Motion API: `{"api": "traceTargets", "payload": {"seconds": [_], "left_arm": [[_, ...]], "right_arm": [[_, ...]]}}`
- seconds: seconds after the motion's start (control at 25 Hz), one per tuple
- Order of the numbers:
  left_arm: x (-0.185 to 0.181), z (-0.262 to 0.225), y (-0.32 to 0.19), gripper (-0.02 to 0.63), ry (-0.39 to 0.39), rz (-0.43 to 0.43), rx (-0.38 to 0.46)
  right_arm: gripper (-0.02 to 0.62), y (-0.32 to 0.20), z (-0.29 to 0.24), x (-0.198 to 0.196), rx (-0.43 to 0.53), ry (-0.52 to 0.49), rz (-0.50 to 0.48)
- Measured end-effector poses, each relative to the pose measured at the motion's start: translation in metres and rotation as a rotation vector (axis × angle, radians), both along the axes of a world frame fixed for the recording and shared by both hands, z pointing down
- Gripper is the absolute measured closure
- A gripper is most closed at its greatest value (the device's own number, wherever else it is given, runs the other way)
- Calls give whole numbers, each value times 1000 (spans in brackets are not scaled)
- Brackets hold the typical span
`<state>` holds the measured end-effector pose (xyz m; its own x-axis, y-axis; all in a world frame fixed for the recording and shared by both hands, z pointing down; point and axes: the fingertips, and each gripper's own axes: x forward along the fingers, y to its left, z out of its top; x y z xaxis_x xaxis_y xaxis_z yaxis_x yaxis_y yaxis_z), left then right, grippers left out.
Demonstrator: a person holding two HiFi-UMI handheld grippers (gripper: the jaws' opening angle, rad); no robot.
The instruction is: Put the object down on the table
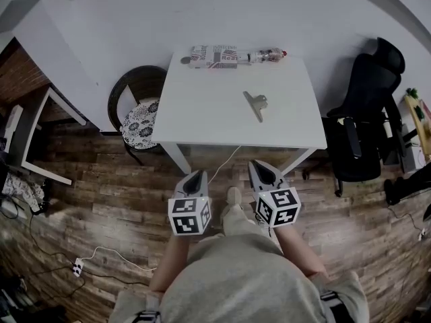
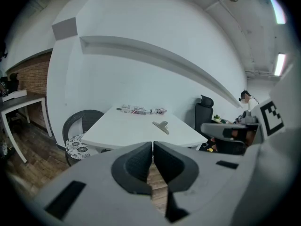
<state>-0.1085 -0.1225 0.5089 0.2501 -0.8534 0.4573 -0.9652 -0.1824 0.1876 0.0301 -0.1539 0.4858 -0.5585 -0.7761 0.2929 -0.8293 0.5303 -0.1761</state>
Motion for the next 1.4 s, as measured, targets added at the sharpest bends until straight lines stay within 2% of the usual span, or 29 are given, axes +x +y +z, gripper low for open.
{"api": "traceTargets", "payload": {"seconds": [0.32,1.4], "left_arm": [[-2,-2,11,595,-1,-5,8],[-2,-4,12,595,-8,3,5]], "right_arm": [[594,14,1,-4,4,-4,-15],[595,9,-4,-1,15,-1,-6]]}}
